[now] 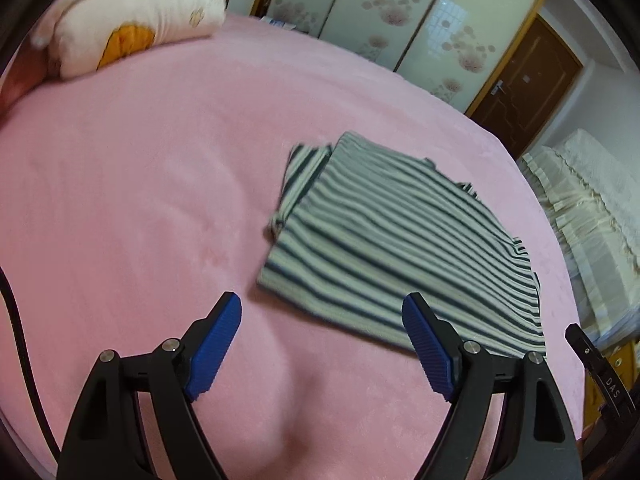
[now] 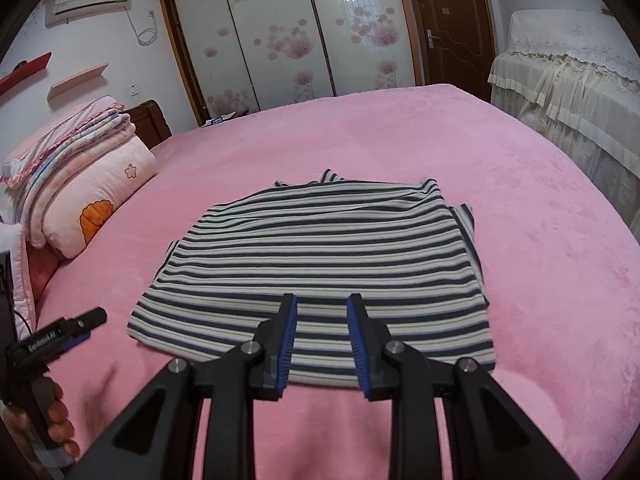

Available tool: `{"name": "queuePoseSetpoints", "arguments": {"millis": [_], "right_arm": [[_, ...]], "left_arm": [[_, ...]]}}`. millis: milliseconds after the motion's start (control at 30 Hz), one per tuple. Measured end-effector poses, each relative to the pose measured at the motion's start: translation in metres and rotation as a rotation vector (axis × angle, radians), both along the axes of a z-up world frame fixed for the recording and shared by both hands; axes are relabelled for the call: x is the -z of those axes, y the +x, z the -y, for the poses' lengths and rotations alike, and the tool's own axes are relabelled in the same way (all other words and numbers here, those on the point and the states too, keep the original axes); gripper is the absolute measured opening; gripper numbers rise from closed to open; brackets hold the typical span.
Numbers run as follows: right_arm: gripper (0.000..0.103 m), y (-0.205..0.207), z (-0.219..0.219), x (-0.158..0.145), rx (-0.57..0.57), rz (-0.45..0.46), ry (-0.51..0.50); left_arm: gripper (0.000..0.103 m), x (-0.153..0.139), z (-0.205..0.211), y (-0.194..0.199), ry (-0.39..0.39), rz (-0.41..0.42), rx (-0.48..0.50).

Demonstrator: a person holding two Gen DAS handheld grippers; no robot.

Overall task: Fold small clothes
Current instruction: 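Raise both grippers and reposition over the folded striped shirt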

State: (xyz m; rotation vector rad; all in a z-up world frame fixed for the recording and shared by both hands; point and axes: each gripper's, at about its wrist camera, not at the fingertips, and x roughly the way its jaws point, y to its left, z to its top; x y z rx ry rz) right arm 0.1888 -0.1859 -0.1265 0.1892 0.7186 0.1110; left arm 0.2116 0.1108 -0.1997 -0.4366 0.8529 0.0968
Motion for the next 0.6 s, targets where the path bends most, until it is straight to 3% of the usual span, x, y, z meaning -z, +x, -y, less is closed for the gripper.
{"name": "queuePoseSetpoints", "arguments": {"millis": [167, 267, 333, 433, 600], "right_arm": [[0.026, -0.001, -0.01, 0.009, -0.01, 0.0, -0.021], [0.026, 0.001, -0.015, 0.019, -0.018, -0.017, -0.014], [0.026, 0.003, -0.018, 0.025, -0.026, -0.03, -0.005], [0.026, 0.005, -0.022, 0.032, -0.035, -0.038, -0.009], [0.026, 0.009, -0.03, 0.04, -0.048, -0.032, -0.035]], "left_arm": [[0.082, 0.041, -0.008, -0.002, -0.155, -0.059, -0.038], [0.082, 0.068, -0.014, -0.002, -0.289, -0.059, -0.081], [0.082, 0.079, -0.016, -0.001, -0.334, -0.04, -0.103], [0.084, 0.087, -0.012, 0.004, -0.35, 0.013, -0.103], [0.094, 0.094, 0.009, 0.02, -0.29, 0.069, -0.072]]}}
